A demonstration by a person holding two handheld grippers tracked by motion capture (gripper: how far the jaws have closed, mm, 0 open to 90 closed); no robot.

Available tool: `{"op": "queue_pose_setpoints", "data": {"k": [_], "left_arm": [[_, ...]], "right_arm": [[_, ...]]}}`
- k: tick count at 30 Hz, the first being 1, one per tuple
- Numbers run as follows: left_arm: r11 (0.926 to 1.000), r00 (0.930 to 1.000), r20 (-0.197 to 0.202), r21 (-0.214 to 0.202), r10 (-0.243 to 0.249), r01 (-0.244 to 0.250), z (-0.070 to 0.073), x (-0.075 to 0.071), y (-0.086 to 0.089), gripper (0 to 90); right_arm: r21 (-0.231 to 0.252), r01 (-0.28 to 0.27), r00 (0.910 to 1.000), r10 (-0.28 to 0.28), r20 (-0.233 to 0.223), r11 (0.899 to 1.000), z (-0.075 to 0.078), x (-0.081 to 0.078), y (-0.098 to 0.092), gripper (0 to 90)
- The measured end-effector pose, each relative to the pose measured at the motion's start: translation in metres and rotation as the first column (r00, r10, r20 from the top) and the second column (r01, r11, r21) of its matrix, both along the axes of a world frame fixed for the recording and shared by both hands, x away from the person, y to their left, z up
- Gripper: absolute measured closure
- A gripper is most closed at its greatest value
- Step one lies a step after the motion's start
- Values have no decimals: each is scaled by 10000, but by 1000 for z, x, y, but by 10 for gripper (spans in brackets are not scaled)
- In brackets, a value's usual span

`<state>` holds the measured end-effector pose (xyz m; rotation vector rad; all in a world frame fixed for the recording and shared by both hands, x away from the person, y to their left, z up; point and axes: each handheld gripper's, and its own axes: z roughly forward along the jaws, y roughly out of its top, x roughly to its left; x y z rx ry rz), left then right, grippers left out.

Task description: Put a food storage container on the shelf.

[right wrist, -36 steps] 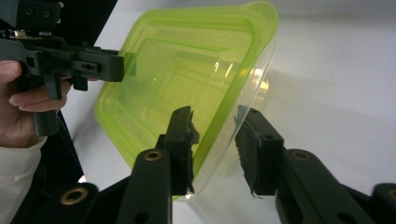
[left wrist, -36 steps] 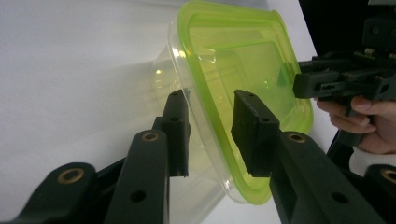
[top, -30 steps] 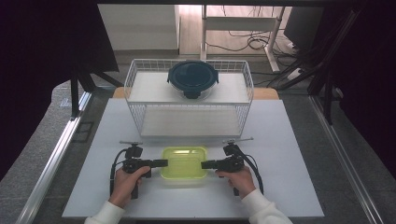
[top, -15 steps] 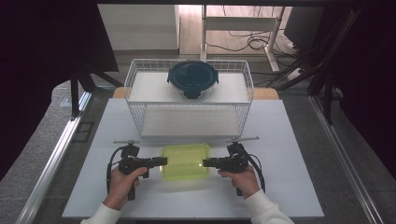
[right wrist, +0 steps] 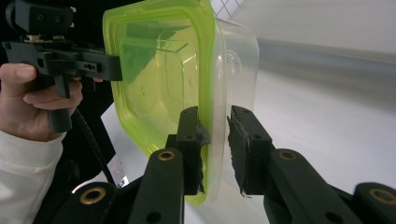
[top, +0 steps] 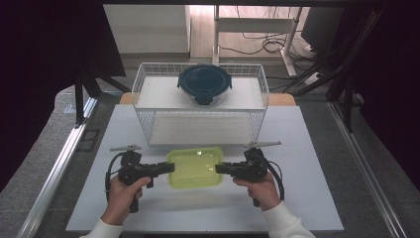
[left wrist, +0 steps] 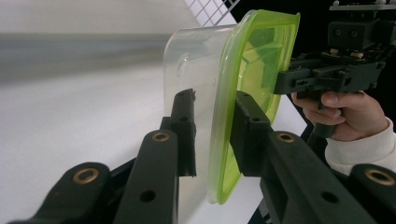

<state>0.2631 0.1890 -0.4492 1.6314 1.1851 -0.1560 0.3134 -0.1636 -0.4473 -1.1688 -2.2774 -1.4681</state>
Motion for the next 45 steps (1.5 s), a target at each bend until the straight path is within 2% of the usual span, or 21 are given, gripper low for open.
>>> {"op": "queue_pose_setpoints", "data": {"k": [9, 23, 34, 39, 45], "left_arm": [[9999, 9998, 180, -88, -81, 82, 6, -4, -2, 729], [9999, 9992, 378, -77, -134, 137, 14, -6, -5, 730], [9995, 9986, 431, -58, -313, 316, 22, 1, -11, 732], [9993, 9979, 537, -121, -356, 363, 31, 6, -12, 732], [9991, 9957, 828, 48, -418, 416, 45, 10, -13, 732]], "right_arm": [[-110, -52, 9988, 57, 488, 9999, 12, -5, -2, 735], [-158, -25, 9980, 35, 638, 9999, 20, -8, -5, 738], [-228, 185, 9956, -163, 922, 9996, 29, -9, -11, 743], [-45, 325, 9943, -319, 1022, 9995, 36, -7, -13, 744], [72, 338, 9908, -345, 1311, 9994, 46, -5, -15, 744]]}}
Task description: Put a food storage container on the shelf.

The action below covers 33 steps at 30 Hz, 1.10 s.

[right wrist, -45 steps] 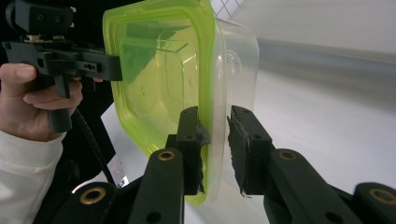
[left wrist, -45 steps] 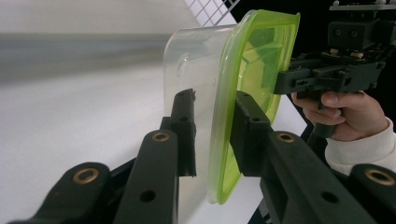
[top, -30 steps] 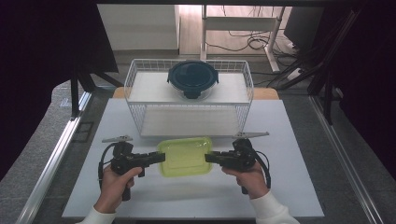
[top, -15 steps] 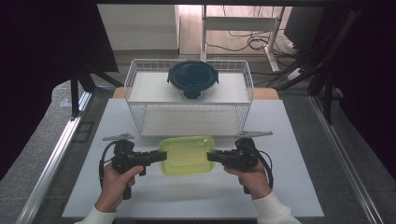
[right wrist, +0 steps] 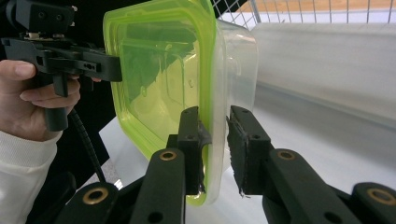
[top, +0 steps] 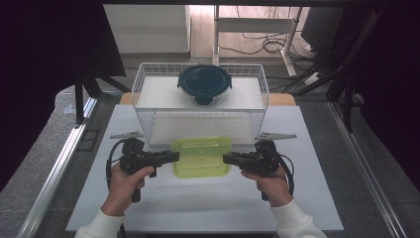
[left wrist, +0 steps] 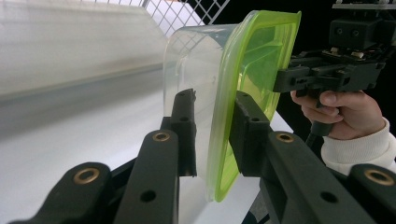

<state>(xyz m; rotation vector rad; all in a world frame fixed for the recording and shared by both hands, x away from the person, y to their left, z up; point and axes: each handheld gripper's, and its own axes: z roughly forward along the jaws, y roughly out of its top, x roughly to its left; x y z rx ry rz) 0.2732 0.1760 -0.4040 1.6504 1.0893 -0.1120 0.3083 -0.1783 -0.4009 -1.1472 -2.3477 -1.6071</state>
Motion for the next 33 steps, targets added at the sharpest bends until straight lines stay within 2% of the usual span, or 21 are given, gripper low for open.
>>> {"op": "queue_pose_setpoints", "data": {"k": [5, 10, 14, 18, 26, 33], "left_arm": [[10000, 9998, 219, -95, -10, 12, 13, 2, 1, 733], [10000, 9987, 512, 60, -25, 22, 29, 7, 0, 735], [9999, 9979, 634, 129, -97, 89, 40, 12, -1, 736], [9999, 9970, 768, 169, -33, 20, 49, 18, -1, 740], [9999, 9965, 830, -122, 84, -74, 60, 30, 6, 746], [9996, 9956, 939, -275, 69, -43, 72, 41, 11, 746]], "right_arm": [[-26, -33, 9996, 34, 268, 10000, 16, 0, 0, 743], [-77, 123, 9982, -118, 586, 9999, 30, 2, 1, 744], [41, 171, 9975, -173, 679, 9998, 41, 4, -1, 744], [-42, 237, 9963, -233, 831, 9997, 52, 9, 0, 744], [-314, 224, 9944, -190, 1042, 9993, 74, 20, 7, 744], [-324, 183, 9926, -143, 1207, 9993, 90, 30, 12, 743]]}}
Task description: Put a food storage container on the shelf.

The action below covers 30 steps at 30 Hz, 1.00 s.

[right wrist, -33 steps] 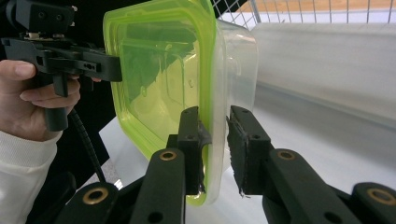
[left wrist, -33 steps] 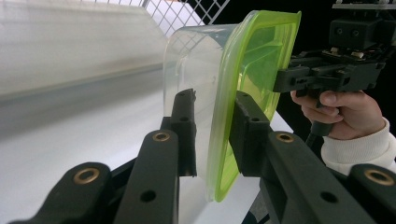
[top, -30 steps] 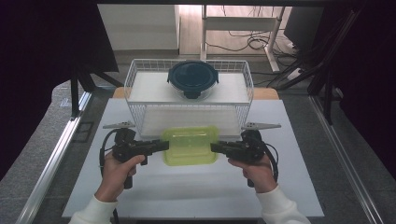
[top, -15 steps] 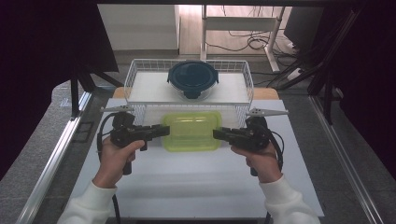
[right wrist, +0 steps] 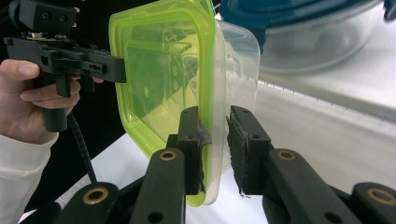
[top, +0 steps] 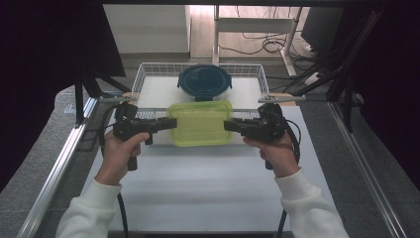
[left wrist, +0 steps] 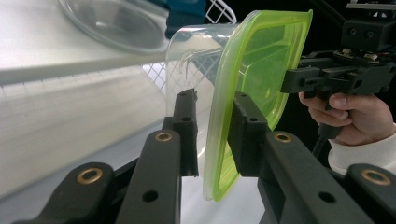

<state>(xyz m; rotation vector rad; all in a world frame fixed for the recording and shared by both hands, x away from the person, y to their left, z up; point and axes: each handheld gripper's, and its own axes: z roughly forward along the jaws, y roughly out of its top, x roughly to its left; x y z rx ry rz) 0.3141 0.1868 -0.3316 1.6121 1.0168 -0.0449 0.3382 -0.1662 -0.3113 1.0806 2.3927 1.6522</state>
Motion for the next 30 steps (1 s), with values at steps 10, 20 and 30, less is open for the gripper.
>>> {"op": "queue_pose_setpoints", "data": {"k": [10, 20, 30], "left_arm": [[9999, 9993, 359, 94, -89, 86, 34, 23, 1, 747], [9996, 9989, 391, 161, -245, 239, 61, 55, 1, 749], [9995, 10000, 48, 327, -38, 36, 78, 93, 0, 750]], "right_arm": [[100, 171, 9991, -174, 384, 9998, 30, 17, 1, 744], [281, 307, 9984, -320, 461, 9991, 56, 41, 0, 744], [520, 461, 9988, -453, -177, 9976, 65, 84, 1, 746]]}}
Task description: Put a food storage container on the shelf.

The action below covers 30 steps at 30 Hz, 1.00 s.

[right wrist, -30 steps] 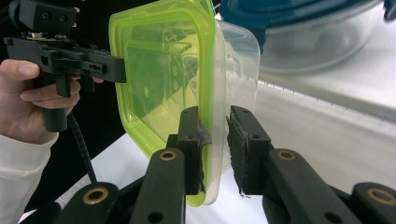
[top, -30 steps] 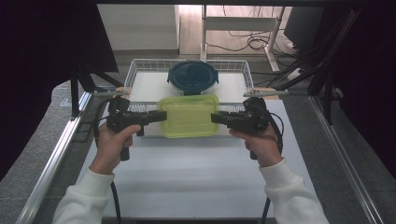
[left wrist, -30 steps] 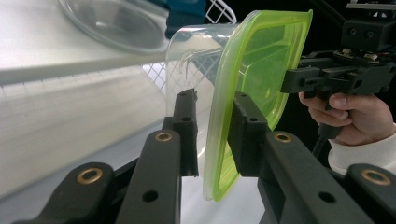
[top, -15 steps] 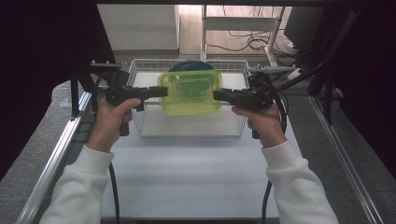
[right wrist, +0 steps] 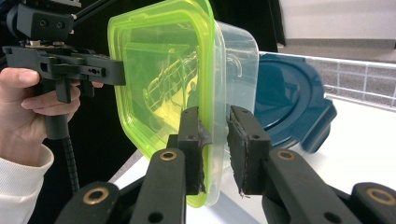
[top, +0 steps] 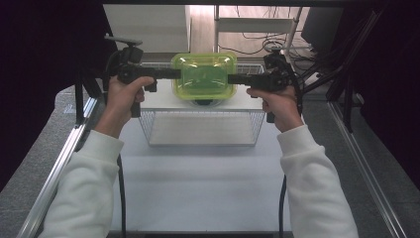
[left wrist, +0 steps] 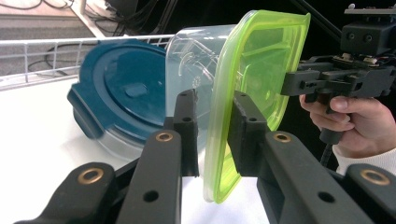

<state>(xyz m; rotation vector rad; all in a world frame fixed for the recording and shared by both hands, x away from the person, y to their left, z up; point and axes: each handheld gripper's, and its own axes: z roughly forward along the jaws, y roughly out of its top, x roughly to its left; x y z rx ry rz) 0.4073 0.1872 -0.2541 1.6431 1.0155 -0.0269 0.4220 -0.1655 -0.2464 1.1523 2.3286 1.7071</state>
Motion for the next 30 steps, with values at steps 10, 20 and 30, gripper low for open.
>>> {"op": "queue_pose_setpoints", "data": {"k": [10, 20, 30], "left_arm": [[10000, 9972, -746, -11, 85, -86, -5, 25, -1, 751], [9957, 9881, -1524, -856, 217, -350, -14, 49, 3, 741], [9883, 9764, -2105, -1311, 488, -776, -27, 67, 8, 711]], "right_arm": [[-131, 324, 9960, -334, -824, 9994, -2, 26, 3, 750], [98, 801, 9735, -762, -2155, 9967, -4, 51, 4, 748], [831, 1449, 9444, -1127, -3090, 9860, -16, 69, 6, 706]]}}
